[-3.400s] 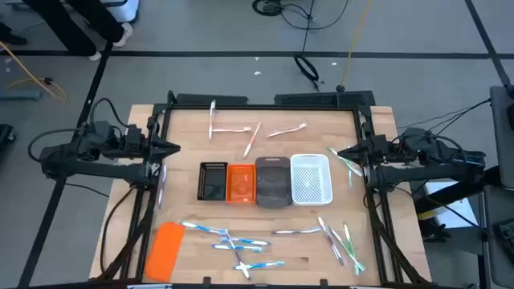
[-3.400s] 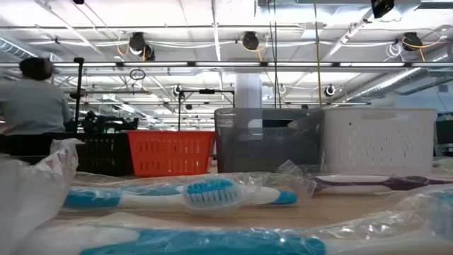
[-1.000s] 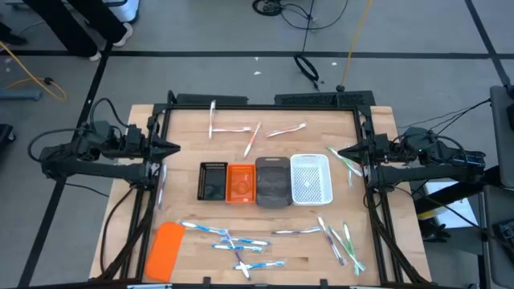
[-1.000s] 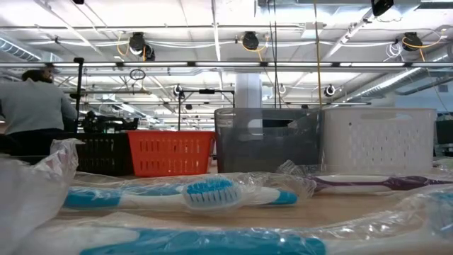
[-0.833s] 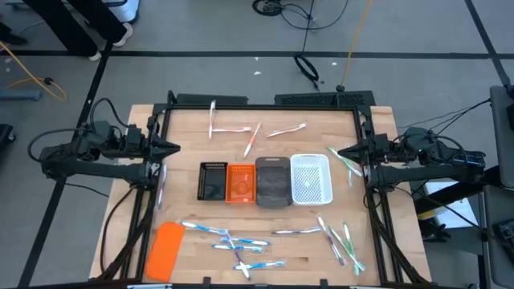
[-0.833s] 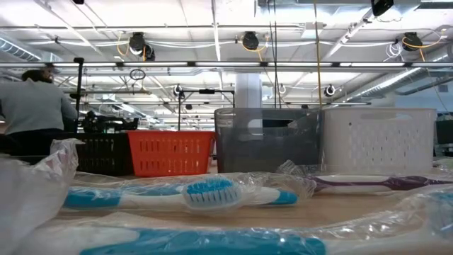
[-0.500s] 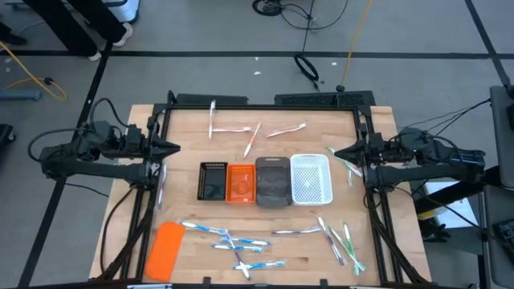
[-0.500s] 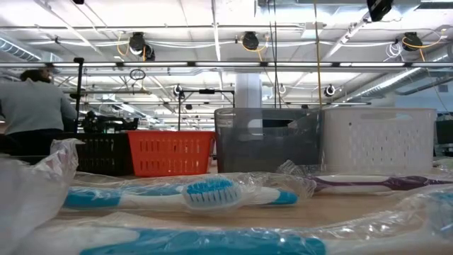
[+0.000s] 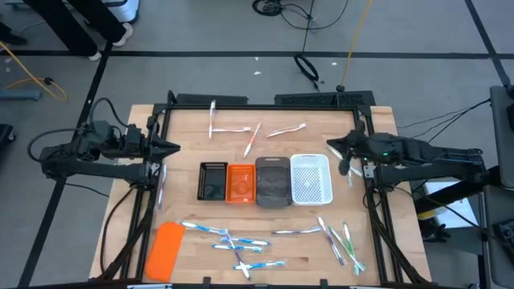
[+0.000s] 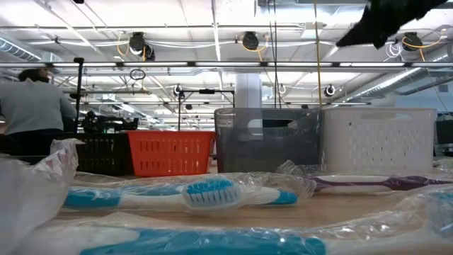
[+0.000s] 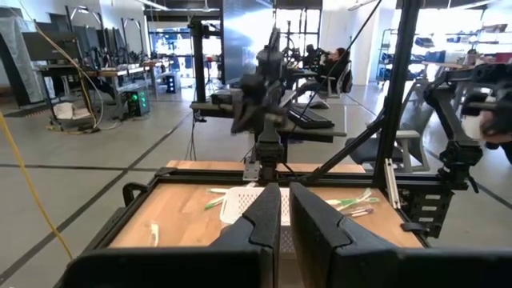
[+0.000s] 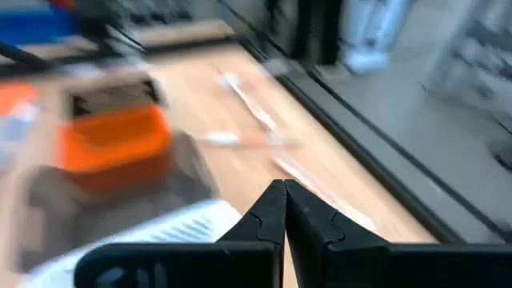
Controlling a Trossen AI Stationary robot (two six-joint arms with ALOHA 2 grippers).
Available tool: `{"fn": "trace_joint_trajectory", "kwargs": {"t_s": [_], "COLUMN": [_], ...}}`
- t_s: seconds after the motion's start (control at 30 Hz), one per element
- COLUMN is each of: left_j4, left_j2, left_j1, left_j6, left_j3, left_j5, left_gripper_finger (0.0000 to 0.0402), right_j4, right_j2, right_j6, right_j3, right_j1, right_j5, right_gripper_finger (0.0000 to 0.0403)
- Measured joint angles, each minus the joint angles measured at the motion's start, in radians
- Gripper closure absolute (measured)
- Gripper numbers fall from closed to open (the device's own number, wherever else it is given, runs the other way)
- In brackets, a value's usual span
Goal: Pick & Place Toothbrushes
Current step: Put the green toothbrush into the black bin
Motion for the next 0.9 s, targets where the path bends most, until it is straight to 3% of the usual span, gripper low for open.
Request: {"fn": "trace_joint_trajectory", "kwargs": {"t_s": [0.3,0.53,0.9], "left_j4": [0.0,0.0,0.0], "left_j2": [0.0,0.0,0.0], "left_j1": [0.0,0.0,0.0], "left_j6": [0.0,0.0,0.0], "left_j3": [0.0,0.0,0.0], "left_j5": [0.0,0.0,-0.001], "left_gripper_finger": [0.0371,0.0371,0.0371], "right_j4": [-0.243,-0.409,-0.492], "right_j2": [0.129,0.214,0.309], "right_j6": [0.187,0.267,0.302], "right_j3": [0.0,0.0,-0.069], "right_j1": [-0.151,-0.243,-0.253], "right_j5": [0.036,-0.118,-0.173], "right_gripper_finger": [0.0403,0.0403,0.0399]}}
